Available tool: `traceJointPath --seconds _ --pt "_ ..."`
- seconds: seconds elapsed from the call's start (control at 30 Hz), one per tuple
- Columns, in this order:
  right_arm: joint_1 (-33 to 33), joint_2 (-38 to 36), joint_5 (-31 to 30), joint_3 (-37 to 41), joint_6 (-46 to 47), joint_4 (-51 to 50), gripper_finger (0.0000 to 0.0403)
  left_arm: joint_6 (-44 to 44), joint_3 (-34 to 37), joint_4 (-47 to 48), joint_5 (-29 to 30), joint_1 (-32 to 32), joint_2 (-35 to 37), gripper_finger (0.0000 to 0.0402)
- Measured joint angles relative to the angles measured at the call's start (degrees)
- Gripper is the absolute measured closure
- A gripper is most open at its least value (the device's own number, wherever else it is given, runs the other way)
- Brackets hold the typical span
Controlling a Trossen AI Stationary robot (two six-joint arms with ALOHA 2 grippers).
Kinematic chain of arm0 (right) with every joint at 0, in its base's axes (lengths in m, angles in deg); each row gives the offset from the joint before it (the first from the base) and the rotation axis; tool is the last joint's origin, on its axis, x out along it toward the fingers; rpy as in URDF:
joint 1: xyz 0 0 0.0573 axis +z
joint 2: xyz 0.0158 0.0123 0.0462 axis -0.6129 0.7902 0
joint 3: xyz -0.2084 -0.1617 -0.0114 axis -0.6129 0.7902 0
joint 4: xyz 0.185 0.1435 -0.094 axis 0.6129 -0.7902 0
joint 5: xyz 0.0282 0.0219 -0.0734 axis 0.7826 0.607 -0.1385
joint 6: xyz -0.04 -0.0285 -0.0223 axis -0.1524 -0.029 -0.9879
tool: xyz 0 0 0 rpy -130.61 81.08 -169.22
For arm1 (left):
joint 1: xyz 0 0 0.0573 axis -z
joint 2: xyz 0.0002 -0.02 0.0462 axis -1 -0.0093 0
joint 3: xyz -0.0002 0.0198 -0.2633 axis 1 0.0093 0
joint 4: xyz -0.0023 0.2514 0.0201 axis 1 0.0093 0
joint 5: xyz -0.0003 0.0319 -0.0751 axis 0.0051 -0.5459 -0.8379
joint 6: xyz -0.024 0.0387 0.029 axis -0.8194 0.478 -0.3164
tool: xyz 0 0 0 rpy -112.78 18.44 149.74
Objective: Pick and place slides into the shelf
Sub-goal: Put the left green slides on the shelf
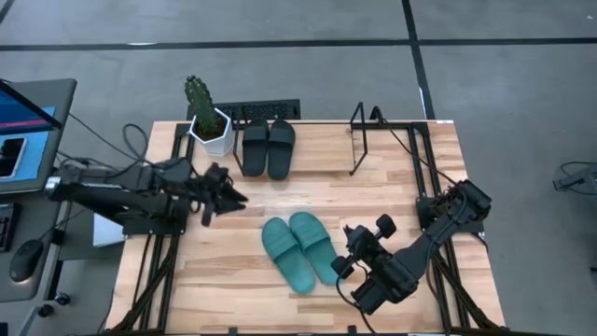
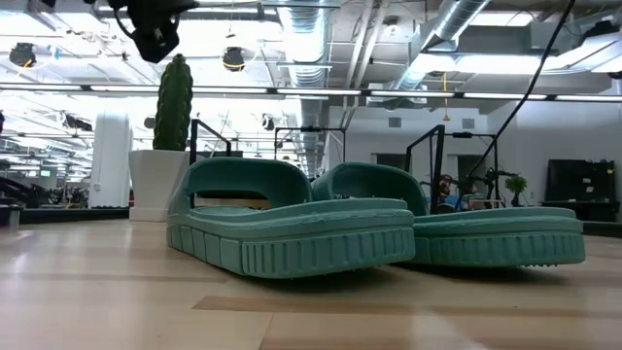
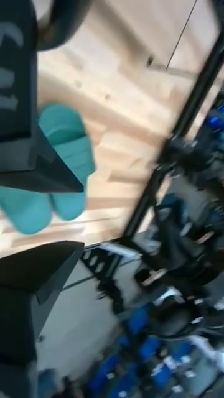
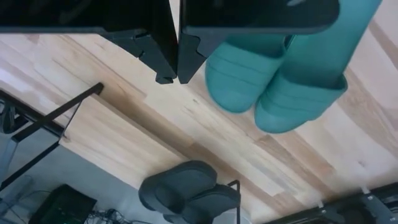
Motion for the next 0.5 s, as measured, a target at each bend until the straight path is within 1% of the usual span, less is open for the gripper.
traceJointPath --seconds 0.13,0.27,0.4,0.5 --pt "0.91 0.0 0.57 0.0 -0.05 0.0 0.0403 0.32 -0.78 1.02 1.61 4.95 -4.28 0.0298" --pt "2.01 0.0 0.74 0.0 -0.52 0.0 0.0403 -2.39 -0.78 3.21 2.92 8.86 -8.88 0.0314" --pt "3.19 0.0 0.76 0.0 -1.27 0.0 0.0403 -5.49 -0.78 1.19 5.13 12.43 -13.95 0.0324" --pt "4.17 0.0 0.76 0.0 -1.99 0.0 0.0403 -7.46 -0.78 -1.8 5.26 14.02 -17.71 0.0328"
